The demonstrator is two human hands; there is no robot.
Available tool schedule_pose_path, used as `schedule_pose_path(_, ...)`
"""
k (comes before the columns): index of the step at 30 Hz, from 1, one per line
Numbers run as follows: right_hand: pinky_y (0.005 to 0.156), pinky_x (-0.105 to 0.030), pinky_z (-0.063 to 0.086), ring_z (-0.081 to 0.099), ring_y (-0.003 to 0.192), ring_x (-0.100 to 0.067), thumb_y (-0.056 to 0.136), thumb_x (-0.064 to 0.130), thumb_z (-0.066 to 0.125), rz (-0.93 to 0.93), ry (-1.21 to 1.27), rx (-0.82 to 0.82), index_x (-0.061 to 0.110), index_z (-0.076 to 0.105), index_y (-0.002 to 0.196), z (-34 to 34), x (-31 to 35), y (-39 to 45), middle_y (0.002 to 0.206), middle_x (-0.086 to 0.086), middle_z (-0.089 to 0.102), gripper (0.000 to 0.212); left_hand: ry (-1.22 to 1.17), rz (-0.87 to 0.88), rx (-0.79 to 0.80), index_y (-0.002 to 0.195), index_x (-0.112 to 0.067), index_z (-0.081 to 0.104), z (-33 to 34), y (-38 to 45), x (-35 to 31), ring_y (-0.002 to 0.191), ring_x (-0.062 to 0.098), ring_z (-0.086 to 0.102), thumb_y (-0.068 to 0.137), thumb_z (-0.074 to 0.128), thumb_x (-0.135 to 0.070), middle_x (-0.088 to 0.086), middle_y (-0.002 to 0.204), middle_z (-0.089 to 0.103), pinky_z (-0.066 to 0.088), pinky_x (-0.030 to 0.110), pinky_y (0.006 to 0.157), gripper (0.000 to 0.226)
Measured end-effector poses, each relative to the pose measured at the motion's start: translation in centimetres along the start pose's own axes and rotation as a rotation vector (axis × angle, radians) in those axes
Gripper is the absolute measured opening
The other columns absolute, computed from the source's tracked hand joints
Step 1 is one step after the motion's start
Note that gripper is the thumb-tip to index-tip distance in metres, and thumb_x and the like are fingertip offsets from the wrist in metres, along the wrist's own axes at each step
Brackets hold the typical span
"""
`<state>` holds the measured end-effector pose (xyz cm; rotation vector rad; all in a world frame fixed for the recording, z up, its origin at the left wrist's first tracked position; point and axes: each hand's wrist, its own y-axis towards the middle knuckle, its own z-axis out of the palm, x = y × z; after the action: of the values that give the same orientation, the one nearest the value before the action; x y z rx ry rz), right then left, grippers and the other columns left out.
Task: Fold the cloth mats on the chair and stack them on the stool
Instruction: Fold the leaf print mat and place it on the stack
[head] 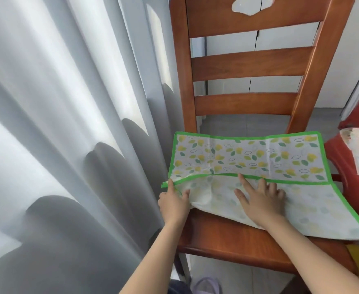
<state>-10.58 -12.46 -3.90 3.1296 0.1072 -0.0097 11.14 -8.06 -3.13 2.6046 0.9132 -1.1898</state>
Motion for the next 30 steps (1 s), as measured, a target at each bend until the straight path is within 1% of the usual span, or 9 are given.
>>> schedule_pose_path(7, 0.098, -0.044, 0.027, 0.033, 0.118, -0.027, 0.087, 0.066, 0.001, 0.048, 0.014, 0.020, 0.049, 0.004, 0.144, 0.6, -0.1, 0.7, 0.138, -0.006, 0.032, 0.060, -0.062, 0.049, 0.000, 0.145, -0.021, 0.036, -1.3, -1.0, -0.4, 0.105, 0.028, 0.059, 0.091, 0.056, -0.024, 0.011, 0.110, 0.065, 0.046, 0.033, 0.085, 0.058)
schedule_pose_path(10, 0.108, -0.047, 0.018, 0.023, 0.131, -0.029, 0.087, 0.066, 0.002, 0.063, 0.065, 0.045, 0.051, 0.003, 0.143, 0.8, -0.3, 0.7, 0.149, -0.007, 0.020, 0.058, -0.230, 0.027, -0.004, 0.140, -0.027, 0.045, -2.7, -1.3, -0.5, 0.088, 0.026, 0.062, 0.091, 0.059, -0.019, 0.011, 0.090, 0.068, 0.044, 0.028, 0.070, 0.051)
schedule_pose_path(12, 0.112, -0.050, 0.011, 0.014, 0.138, -0.030, 0.087, 0.066, 0.001, 0.068, 0.076, 0.069, 0.051, 0.001, 0.143, 0.8, -0.4, 0.8, 0.154, -0.007, 0.013, 0.058, -0.383, 0.015, 0.018, 0.136, -0.027, 0.050, -4.0, -1.2, -0.5, 0.084, 0.013, 0.068, 0.091, 0.060, -0.015, 0.012, 0.102, 0.072, 0.048, 0.021, 0.069, 0.048)
schedule_pose_path(14, 0.113, -0.051, 0.008, 0.011, 0.140, -0.031, 0.087, 0.067, 0.001, 0.069, 0.078, 0.084, 0.052, -0.001, 0.143, 0.8, -0.3, 0.7, 0.155, -0.008, 0.011, 0.058, -0.568, 0.024, 0.086, 0.132, -0.020, 0.053, -5.5, -1.1, -0.1, 0.056, -0.006, 0.059, 0.091, 0.058, -0.007, 0.010, 0.100, 0.068, 0.046, 0.009, 0.058, 0.043)
schedule_pose_path(15, 0.113, -0.051, 0.008, 0.011, 0.140, -0.032, 0.087, 0.067, 0.001, 0.069, 0.077, 0.089, 0.052, -0.001, 0.143, 0.7, -0.3, 0.7, 0.156, -0.007, 0.011, 0.058, -0.645, 0.023, 0.121, 0.130, -0.016, 0.054, -6.2, -1.0, 0.1, 0.052, -0.007, 0.056, 0.091, 0.058, -0.003, 0.006, 0.093, 0.072, 0.047, 0.008, 0.055, 0.041)
schedule_pose_path(19, 0.113, -0.051, 0.009, 0.012, 0.140, -0.031, 0.087, 0.067, 0.001, 0.071, 0.071, 0.093, 0.052, -0.002, 0.143, 0.6, -0.3, 0.7, 0.156, -0.007, 0.012, 0.058, -0.804, -0.018, 0.205, 0.128, -0.006, 0.057, -7.7, 0.2, 1.1, 0.069, 0.011, 0.069, 0.090, 0.058, 0.001, 0.009, 0.080, 0.069, 0.057, 0.020, 0.064, 0.039)
schedule_pose_path(25, 0.114, -0.052, 0.007, 0.010, 0.140, -0.031, 0.086, 0.068, 0.000, 0.074, 0.083, 0.095, 0.053, -0.002, 0.142, 0.7, -0.3, 0.6, 0.155, -0.007, 0.013, 0.058, -0.977, -0.150, 0.205, 0.126, -0.001, 0.054, -7.8, 0.0, 0.9, 0.063, 0.010, 0.071, 0.089, 0.059, 0.000, 0.004, 0.081, 0.074, 0.054, 0.018, 0.053, 0.038)
schedule_pose_path(28, 0.113, -0.052, 0.007, 0.009, 0.140, -0.032, 0.085, 0.068, -0.001, 0.075, 0.068, 0.096, 0.052, -0.003, 0.142, 0.7, -0.3, 0.7, 0.155, -0.007, 0.012, 0.059, -0.819, -0.175, 0.108, 0.123, -0.003, 0.054, -7.1, -0.4, 1.5, 0.072, 0.015, 0.070, 0.086, 0.068, -0.013, 0.014, 0.107, 0.065, 0.054, 0.019, 0.055, 0.041)
schedule_pose_path(30, 0.113, -0.052, 0.007, 0.009, 0.140, -0.032, 0.085, 0.068, -0.002, 0.075, 0.069, 0.103, 0.051, -0.004, 0.143, 0.8, -0.3, 0.8, 0.156, -0.007, 0.011, 0.060, -0.667, -0.199, 0.076, 0.106, -0.009, 0.059, -6.9, -0.9, 2.0, 0.068, 0.016, 0.062, 0.081, 0.074, -0.027, 0.007, 0.097, 0.063, 0.047, 0.023, 0.055, 0.035)
